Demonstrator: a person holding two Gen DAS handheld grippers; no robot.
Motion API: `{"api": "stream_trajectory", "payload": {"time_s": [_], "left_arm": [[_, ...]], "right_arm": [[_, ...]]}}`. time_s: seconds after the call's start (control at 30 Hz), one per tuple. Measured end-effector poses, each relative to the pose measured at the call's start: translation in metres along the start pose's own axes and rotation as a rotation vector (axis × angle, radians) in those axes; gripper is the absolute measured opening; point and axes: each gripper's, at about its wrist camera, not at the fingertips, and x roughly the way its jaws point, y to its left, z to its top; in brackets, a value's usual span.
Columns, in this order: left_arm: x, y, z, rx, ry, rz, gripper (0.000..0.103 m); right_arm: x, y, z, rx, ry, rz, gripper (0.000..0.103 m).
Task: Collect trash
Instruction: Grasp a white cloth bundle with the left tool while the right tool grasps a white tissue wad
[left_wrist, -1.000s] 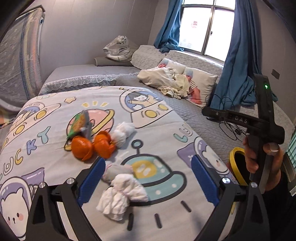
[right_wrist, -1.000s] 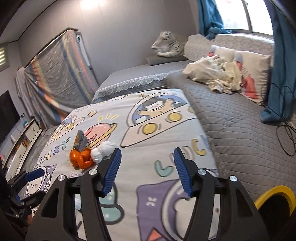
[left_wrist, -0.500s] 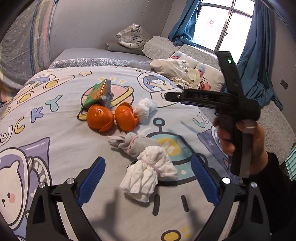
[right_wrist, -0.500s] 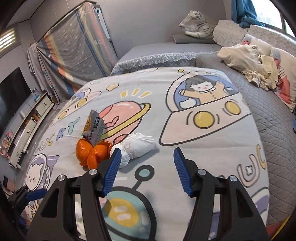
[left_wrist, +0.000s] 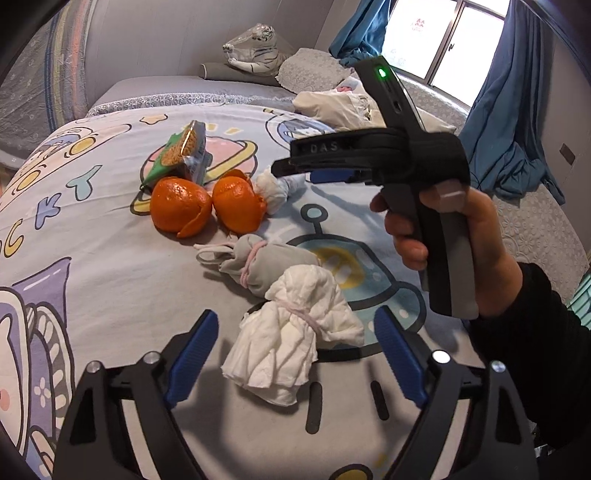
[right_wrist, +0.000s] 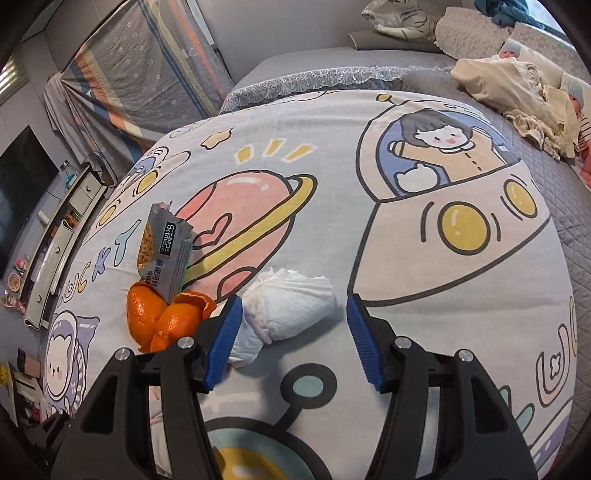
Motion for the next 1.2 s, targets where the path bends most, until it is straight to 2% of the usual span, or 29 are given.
{"api": "stream_trajectory", "payload": {"time_s": [0.07, 0.13, 0.17, 0.47, 0.6, 0.7, 0.73, 0.8, 0.83, 0.87, 0.97, 1.2], "left_arm": [[0.006, -0.001, -0.001, 0.003, 0.025, 0.003, 0.069], [0.012, -0.003, -0.003, 0.008, 0.050, 0.005, 0.064], [0.015, -0.005, -0.004, 0.012, 0.062, -0.002, 0.057], [0.014, -0.009, -0.005, 0.019, 0.072, -0.015, 0.035], [0.008, -0.008, -0.005, 0.001, 0.069, -0.039, 0.031], [0.004, -0.008, -0.006, 0.000, 0.061, -0.045, 0.030], [0.004, -0.008, -0.007, -0.001, 0.060, -0.043, 0.030], [0.004, -0.008, -0.009, -0.012, 0.062, -0.045, 0.028], [0.004, -0.008, -0.010, -0.015, 0.059, -0.047, 0.028], [0.002, -0.008, -0.010, -0.017, 0.053, -0.046, 0.027], [-0.002, -0.006, -0.010, -0.025, 0.043, -0.045, 0.027], [-0.018, -0.004, -0.009, -0.027, 0.012, -0.051, 0.027]], "right_arm": [[0.002, 0.002, 0.000, -0.001, 0.005, 0.002, 0.056], [0.005, 0.004, -0.001, -0.009, 0.010, -0.014, 0.056], [0.006, 0.004, -0.002, -0.013, 0.009, -0.018, 0.056], [0.008, 0.010, -0.004, -0.033, 0.020, -0.027, 0.055], [0.016, 0.007, -0.001, 0.002, 0.037, -0.017, 0.057], [0.021, 0.013, 0.001, -0.022, 0.035, -0.037, 0.058], [0.023, 0.016, 0.002, -0.033, 0.036, -0.044, 0.057], [0.023, 0.021, 0.002, -0.043, 0.044, -0.020, 0.043], [0.021, 0.026, 0.003, -0.055, 0.042, -0.024, 0.033], [0.019, 0.030, 0.003, -0.067, 0.035, -0.039, 0.030], [0.015, 0.036, 0.002, -0.088, 0.012, -0.061, 0.025], [-0.004, 0.028, 0.007, -0.047, -0.027, -0.037, 0.023]]}}
